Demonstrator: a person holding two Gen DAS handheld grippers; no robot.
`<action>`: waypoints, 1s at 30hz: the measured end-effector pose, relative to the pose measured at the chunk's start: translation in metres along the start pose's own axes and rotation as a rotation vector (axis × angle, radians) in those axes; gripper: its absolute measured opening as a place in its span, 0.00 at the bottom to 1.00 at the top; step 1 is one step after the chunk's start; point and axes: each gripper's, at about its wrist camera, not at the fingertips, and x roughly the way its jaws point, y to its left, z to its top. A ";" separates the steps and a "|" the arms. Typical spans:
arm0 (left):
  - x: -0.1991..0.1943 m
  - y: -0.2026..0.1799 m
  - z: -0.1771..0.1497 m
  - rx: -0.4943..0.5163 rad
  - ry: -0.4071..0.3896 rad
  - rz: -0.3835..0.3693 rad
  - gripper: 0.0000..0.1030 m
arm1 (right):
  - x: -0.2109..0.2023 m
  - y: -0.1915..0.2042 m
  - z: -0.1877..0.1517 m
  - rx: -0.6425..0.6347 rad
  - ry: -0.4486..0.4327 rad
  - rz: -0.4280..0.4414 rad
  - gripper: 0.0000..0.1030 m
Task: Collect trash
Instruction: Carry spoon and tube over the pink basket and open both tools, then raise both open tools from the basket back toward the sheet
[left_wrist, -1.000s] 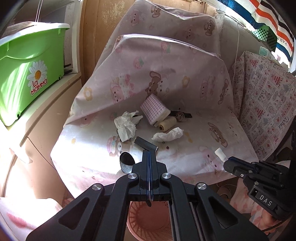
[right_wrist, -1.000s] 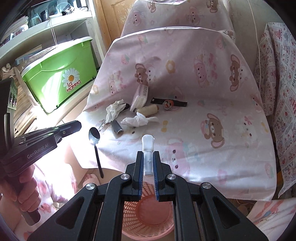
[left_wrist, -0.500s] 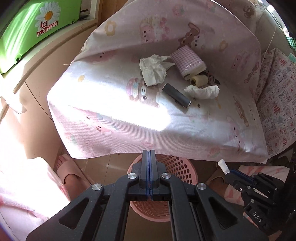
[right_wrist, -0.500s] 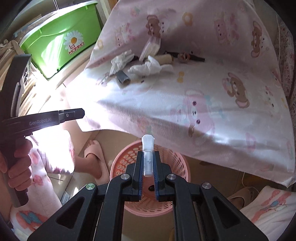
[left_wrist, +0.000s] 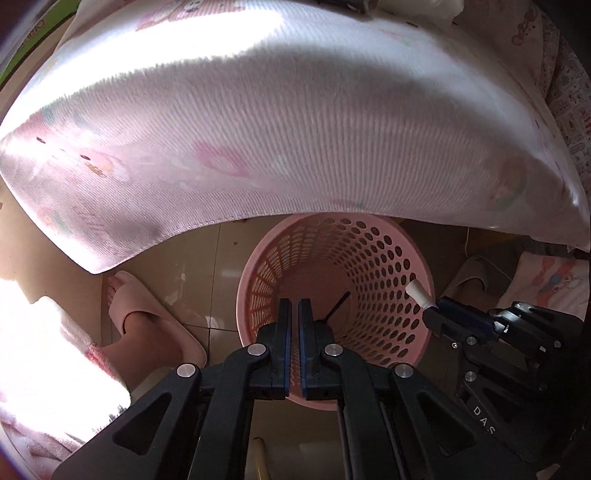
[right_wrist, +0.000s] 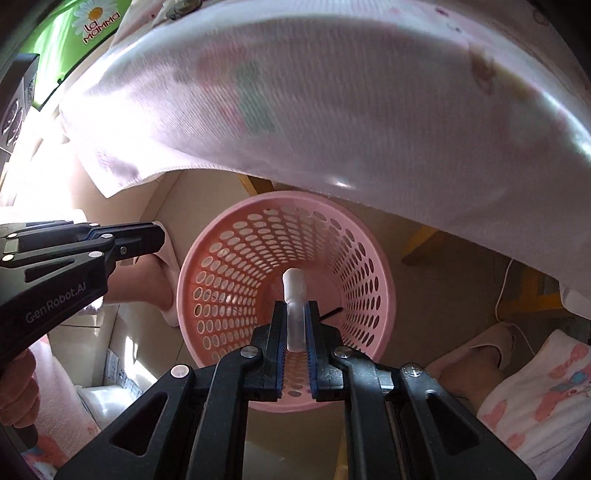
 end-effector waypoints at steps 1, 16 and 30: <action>0.004 0.001 0.000 -0.003 0.013 0.001 0.01 | 0.004 -0.002 -0.001 0.006 0.012 -0.002 0.11; 0.028 0.018 0.005 -0.071 0.139 0.047 0.36 | 0.028 -0.023 -0.009 0.103 0.136 0.031 0.17; -0.033 0.018 0.015 -0.066 -0.086 0.116 0.48 | -0.048 -0.017 0.007 0.052 -0.137 -0.026 0.28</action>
